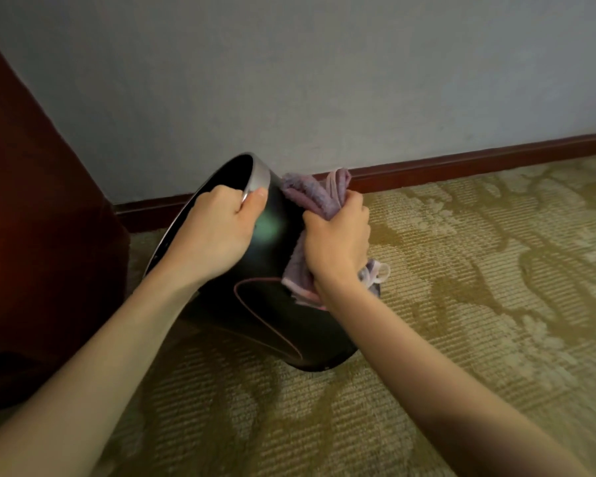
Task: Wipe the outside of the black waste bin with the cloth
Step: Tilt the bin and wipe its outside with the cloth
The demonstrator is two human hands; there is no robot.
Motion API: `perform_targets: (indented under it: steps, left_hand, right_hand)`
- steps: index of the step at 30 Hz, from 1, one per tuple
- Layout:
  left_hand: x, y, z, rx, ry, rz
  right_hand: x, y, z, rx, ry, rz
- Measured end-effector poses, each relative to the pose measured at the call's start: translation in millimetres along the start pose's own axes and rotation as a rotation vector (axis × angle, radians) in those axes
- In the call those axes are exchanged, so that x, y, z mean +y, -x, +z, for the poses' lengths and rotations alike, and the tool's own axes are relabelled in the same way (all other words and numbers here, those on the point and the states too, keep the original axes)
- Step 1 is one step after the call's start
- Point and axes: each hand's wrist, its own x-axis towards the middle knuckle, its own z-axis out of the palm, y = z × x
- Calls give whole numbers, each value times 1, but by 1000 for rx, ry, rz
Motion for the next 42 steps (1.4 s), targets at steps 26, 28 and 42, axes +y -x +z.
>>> perform_targets:
  steps: [26,28,42]
  left_hand:
    - [14,16,11,-39,81,26]
    - [12,13,12,-29,89,7]
    - [5,-14,10,0,64,-129]
  right_hand:
    - [-27,-59,9,-144,-104,225]
    - [-28,-50,8,-118,-134,188]
    - [-40,26,3,7,-254,-5]
